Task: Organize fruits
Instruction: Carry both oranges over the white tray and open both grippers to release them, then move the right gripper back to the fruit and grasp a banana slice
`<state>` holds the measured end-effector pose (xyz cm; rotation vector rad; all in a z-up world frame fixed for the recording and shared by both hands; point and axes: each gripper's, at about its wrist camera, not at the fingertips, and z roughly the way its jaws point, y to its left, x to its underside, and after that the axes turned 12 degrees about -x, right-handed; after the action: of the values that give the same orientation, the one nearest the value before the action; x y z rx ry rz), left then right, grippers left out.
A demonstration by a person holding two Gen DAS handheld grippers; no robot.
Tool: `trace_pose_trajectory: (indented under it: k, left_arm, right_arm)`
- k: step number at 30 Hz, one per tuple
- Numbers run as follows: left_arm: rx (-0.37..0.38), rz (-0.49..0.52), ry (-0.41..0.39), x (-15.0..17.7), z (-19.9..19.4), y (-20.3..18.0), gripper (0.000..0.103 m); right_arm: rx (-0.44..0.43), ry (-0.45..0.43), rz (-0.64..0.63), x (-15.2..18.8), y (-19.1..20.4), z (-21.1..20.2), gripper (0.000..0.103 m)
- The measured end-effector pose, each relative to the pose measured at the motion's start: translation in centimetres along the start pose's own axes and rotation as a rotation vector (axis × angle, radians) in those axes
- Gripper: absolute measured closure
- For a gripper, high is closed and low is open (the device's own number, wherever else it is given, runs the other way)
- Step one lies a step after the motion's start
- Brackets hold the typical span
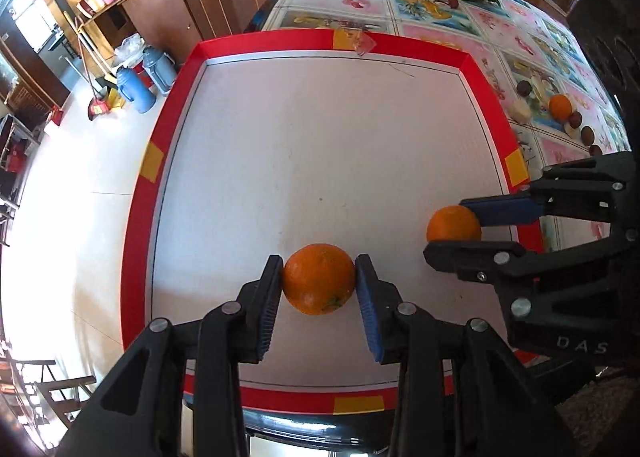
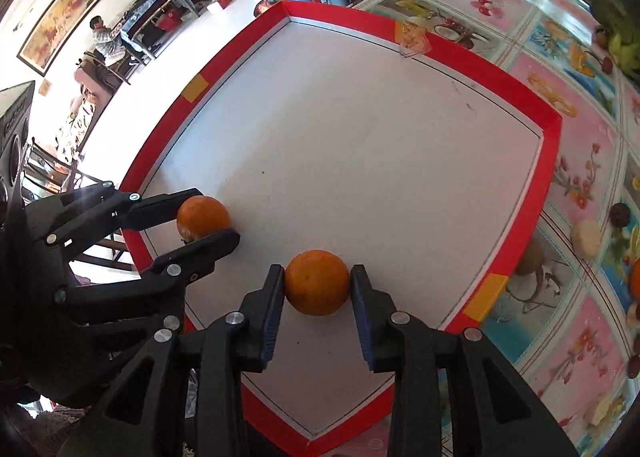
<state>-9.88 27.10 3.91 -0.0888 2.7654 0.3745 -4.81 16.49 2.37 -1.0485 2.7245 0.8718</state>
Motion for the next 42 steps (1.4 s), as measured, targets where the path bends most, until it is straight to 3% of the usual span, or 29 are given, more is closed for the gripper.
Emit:
trace_pose_trajectory:
  k: [1, 2, 6, 10, 15, 21, 26, 34, 42]
  left_arm:
    - [0.002, -0.006, 0.002, -0.1, 0.1, 0.1, 0.048]
    - [0.002, -0.018, -0.007, -0.2, -0.1, 0.4, 0.044]
    - [0.003, -0.031, -0.061, -0.8, -1.3, 0.9, 0.034]
    - [0.052, -0.043, -0.125, -1.8, -2.9, 0.9, 0.028]
    - [0.098, -0.019, -0.173, -3.0, -4.4, -0.2, 0.027]
    - [0.15, 0.046, -0.182, -3.4, -5.7, -3.6, 0.027]
    - [0.212, 0.117, -0.18, -3.6, -6.6, -7.5, 0.027]
    - [0.302, 0.194, -0.15, -3.8, -7.4, -13.4, 0.027]
    - [0.276, 0.283, -0.166, -3.0, -8.4, -16.9, 0.027]
  right_arm:
    - [0.013, -0.003, 0.008, 0.1, -0.2, -0.3, 0.054]
    - [0.019, -0.012, 0.013, 0.2, -0.4, -0.7, 0.053]
    - [0.023, -0.094, 0.02, 1.3, -1.4, -3.8, 0.052]
    - [0.036, -0.205, 0.091, 3.5, -4.8, -8.3, 0.05]
    - [0.088, -0.346, 0.318, 9.4, -11.0, -14.5, 0.049]
    - [0.188, -0.409, 0.521, 16.9, -15.5, -18.5, 0.049]
    - [0.203, -0.438, 0.629, 21.1, -17.4, -20.2, 0.048]
    - [0.184, -0.438, 0.602, 21.6, -17.9, -20.2, 0.049]
    - [0.187, -0.399, 0.518, 19.8, -18.7, -18.7, 0.049]
